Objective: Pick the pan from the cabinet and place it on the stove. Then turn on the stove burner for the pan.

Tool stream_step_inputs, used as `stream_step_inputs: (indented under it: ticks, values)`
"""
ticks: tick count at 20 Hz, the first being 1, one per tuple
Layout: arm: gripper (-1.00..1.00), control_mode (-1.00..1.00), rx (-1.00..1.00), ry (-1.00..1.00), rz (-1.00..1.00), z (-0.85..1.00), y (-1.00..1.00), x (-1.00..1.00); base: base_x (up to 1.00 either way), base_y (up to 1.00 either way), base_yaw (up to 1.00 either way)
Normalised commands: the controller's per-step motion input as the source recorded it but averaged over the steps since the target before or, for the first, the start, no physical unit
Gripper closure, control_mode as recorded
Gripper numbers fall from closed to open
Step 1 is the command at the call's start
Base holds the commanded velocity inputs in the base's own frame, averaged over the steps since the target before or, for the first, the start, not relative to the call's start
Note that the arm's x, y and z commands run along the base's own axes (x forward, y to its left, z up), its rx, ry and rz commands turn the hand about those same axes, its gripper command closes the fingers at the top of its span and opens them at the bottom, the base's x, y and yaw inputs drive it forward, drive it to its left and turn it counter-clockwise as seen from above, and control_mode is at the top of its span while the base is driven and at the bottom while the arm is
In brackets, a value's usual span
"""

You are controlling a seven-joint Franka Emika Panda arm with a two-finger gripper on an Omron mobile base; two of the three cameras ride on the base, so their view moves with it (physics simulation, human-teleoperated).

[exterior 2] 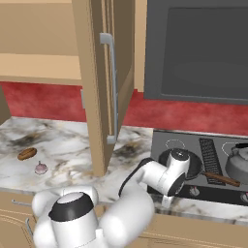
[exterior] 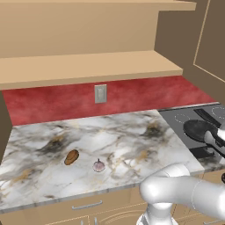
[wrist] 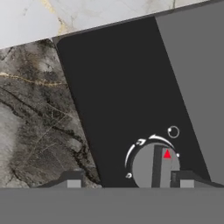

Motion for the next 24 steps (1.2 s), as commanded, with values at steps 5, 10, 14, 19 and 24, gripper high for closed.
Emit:
stream_step_inputs:
  ticks: [5, 10, 14, 19, 24]
  values:
    - [-1.0, -1.0, -0.03, -0.08, 0.03, 0.36, -0.05, -0.07, 0.0, 0.0, 0.0]
    - [-1.0, -1.0, 0.04, 0.0, 0.01, 0.04, -0.19, 0.0, 0.0, 0.0, 0.0]
    - [-1.0, -1.0, 0.0, -0.08, 0.0, 0.34, -0.23, -0.04, 0.0, 0.0, 0.0]
    - [-1.0, -1.0, 0.0, -0.08, 0.0, 0.41, -0.14, -0.3, 0.0, 0.0, 0.0]
    - [-1.0, -1.0, 0.0, -0.05, 0.0, 0.32, -0.04, -0.41, 0.0, 0.0, 0.0]
